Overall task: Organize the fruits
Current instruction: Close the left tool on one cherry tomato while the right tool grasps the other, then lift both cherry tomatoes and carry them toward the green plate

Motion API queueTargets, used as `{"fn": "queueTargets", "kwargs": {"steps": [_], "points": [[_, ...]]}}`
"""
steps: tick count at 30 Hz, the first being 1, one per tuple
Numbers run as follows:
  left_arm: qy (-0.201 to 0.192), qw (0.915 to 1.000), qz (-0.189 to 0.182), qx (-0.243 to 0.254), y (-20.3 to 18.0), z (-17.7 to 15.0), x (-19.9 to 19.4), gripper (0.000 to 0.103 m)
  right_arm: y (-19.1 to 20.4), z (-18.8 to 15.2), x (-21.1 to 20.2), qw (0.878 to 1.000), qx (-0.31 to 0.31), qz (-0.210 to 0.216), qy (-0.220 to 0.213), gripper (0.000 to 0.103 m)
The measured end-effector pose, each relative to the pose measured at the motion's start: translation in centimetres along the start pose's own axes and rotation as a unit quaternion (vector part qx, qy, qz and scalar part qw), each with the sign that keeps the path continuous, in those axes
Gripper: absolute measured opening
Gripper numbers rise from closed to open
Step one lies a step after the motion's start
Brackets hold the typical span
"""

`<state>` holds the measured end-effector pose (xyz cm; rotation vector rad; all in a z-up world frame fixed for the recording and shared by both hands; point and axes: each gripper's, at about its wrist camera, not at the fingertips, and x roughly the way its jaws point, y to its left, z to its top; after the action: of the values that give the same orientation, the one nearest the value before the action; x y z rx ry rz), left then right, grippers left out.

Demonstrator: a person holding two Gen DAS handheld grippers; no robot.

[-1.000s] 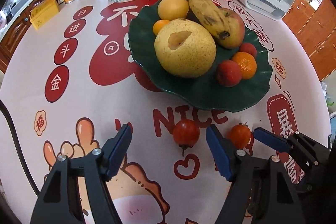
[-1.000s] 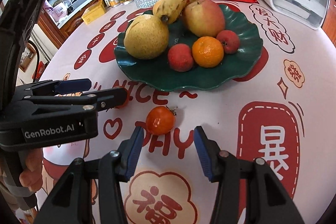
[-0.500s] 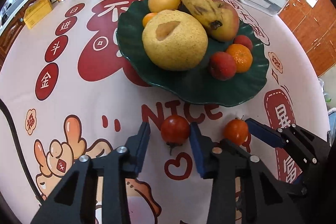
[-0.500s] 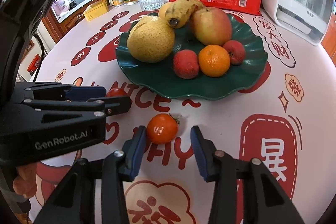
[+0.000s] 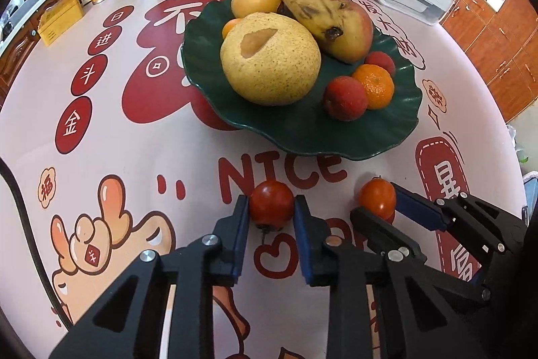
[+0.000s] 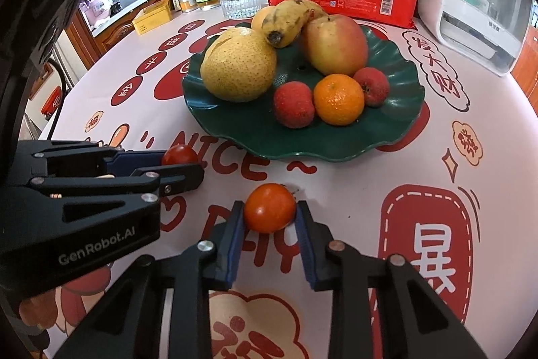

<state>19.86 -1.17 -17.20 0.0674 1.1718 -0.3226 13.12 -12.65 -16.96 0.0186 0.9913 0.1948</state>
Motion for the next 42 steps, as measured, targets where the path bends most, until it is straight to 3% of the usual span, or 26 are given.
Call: {"fn": "queueTargets", "kwargs": {"steps": [22, 33, 42], "points": [[-0.038, 0.9992, -0.006, -0.005, -0.3, -1.1, -4.9, 0.024, -1.4, -0.5, -3.5, 0.999, 0.040, 0.028, -0.014, 0.030], [-0.074, 0.9970, -0.017, -0.013, -1.0, -0.8, -9.3, 0.024, -2.4, 0.3, -7.9, 0.997, 0.049, 0.035, -0.042, 0.030], [-0.108, 0.9939, -0.011, -0.018, -2.1, 0.4, -14.2, 0.024, -3.4, 3.7, -13.5, 0.996, 0.024, 0.030, -0.075, 0.030]]}}
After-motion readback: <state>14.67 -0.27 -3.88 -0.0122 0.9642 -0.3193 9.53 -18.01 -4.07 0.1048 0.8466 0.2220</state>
